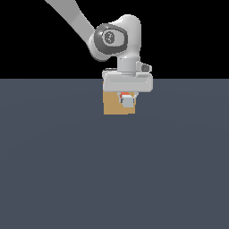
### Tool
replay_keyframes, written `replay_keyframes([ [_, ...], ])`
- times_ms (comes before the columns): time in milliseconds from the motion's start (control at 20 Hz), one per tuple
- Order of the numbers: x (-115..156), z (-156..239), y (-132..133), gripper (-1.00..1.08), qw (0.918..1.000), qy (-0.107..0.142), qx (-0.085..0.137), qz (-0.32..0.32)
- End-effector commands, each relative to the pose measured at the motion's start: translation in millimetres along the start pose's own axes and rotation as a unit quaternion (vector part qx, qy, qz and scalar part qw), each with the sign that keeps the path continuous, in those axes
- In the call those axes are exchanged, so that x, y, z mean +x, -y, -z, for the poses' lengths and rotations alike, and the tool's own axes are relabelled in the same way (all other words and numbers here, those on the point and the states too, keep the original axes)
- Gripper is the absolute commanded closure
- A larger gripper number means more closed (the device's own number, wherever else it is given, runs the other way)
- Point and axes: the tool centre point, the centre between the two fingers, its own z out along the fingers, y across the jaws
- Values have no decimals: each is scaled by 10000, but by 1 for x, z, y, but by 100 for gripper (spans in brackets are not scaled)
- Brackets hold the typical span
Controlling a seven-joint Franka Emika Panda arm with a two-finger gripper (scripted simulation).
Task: Insert the peg into the horizontal hole in a box.
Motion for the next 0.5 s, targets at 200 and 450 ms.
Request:
replay_keyframes([
  [200, 52, 2, 0, 108, 10000, -8, -20, 12],
  [450, 71, 3, -1, 108, 10000, -9, -23, 12],
])
